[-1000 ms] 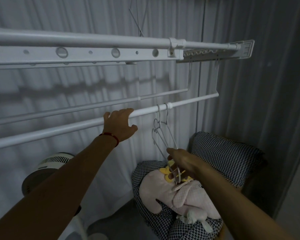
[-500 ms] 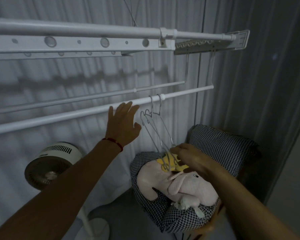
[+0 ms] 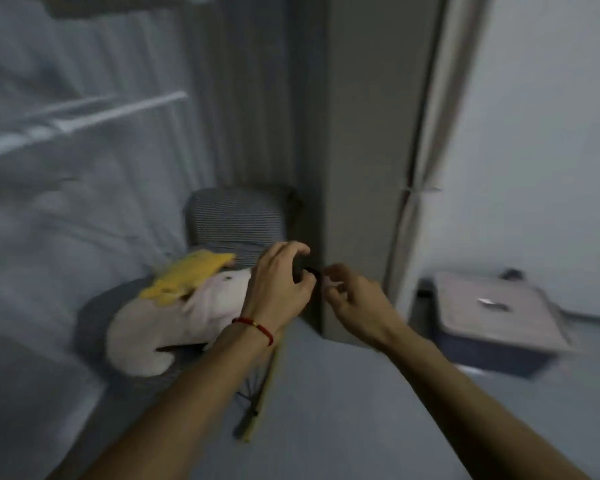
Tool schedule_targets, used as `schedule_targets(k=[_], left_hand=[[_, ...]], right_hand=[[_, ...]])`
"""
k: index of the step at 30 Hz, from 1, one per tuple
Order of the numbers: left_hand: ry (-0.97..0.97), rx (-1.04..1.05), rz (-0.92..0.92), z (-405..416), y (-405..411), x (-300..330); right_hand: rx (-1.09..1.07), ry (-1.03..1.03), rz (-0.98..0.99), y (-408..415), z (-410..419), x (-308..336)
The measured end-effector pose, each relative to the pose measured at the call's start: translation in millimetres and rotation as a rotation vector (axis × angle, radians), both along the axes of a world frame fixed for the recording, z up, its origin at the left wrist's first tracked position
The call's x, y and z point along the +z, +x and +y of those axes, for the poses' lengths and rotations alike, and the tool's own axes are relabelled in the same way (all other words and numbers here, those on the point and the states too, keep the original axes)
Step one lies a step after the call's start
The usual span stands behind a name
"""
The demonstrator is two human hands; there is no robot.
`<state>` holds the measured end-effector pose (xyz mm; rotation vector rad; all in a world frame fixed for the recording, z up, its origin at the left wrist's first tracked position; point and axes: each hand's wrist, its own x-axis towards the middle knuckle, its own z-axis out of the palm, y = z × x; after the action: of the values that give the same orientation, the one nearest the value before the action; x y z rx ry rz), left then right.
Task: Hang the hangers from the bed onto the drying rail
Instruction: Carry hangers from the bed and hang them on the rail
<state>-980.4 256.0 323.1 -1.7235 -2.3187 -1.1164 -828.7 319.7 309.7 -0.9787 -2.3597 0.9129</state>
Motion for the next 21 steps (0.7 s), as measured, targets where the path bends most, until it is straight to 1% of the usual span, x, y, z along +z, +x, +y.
schedule_targets(k=[4,8,11,15,18,21], left_hand=[[-0.077,-0.296,-0.086,23,107,-37],[-0.217,-0.532,-0.169,19,226,-69],[-0.340,-0.689,-0.130,3,315,-91],[-0.514,-0.864,-0.048,-30,437,-118],[-0.587,-1.055,0.006,-69,552,-143],[-0.743,-1.226,0.017,-126,675,-173]], right_hand=[[-0.312,0.006,-0.039,115,-15,-35],[-0.652,0.019,-0.069,246,-59,-75],[-0.922,-0.083,-0.040,348,-108,-112],[-1.217,-0.272,0.003,490,-201,-168],[-1.477,-0.404,0.028,594,-286,-213],[-1.714,-0.538,0.073,691,-372,-256]])
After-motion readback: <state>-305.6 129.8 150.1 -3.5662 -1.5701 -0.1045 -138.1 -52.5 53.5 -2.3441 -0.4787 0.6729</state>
